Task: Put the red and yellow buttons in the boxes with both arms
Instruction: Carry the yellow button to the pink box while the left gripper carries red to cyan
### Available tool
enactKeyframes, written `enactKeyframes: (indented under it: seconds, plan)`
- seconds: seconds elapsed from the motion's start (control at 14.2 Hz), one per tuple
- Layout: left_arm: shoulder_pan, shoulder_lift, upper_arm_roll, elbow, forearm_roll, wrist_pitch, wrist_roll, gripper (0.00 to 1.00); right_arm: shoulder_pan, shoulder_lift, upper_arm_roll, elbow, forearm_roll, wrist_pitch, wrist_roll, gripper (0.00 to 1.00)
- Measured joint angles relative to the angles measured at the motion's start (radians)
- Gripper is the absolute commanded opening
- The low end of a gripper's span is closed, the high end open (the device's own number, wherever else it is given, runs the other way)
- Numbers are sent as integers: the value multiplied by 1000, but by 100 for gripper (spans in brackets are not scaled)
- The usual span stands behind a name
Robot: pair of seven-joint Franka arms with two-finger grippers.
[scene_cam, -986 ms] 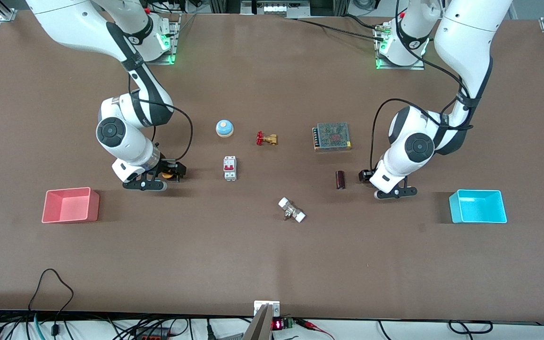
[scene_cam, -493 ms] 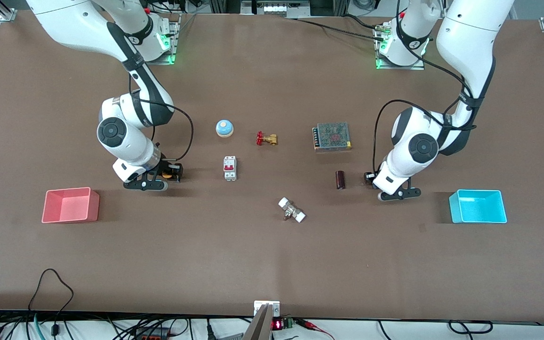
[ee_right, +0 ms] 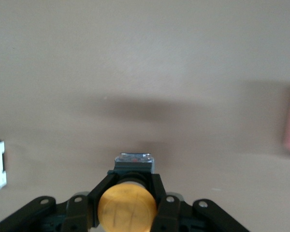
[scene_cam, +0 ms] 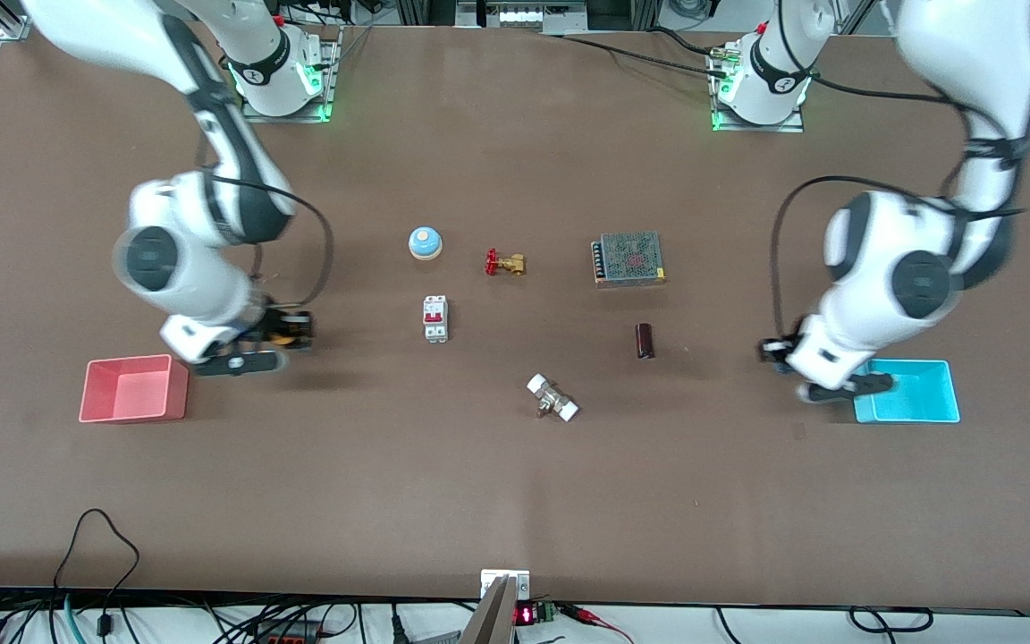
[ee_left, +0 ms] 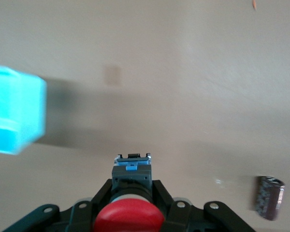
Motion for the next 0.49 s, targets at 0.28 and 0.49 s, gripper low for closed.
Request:
enactKeyframes:
  seconds: [0.28, 0.49]
  plan:
    - [172, 50, 6, 50, 64, 1, 247, 19, -159, -27, -10, 127, 0, -127, -283, 25]
    - [283, 151, 7, 78, 93, 112, 352, 18, -211, 16, -19, 174, -1, -125, -375, 26]
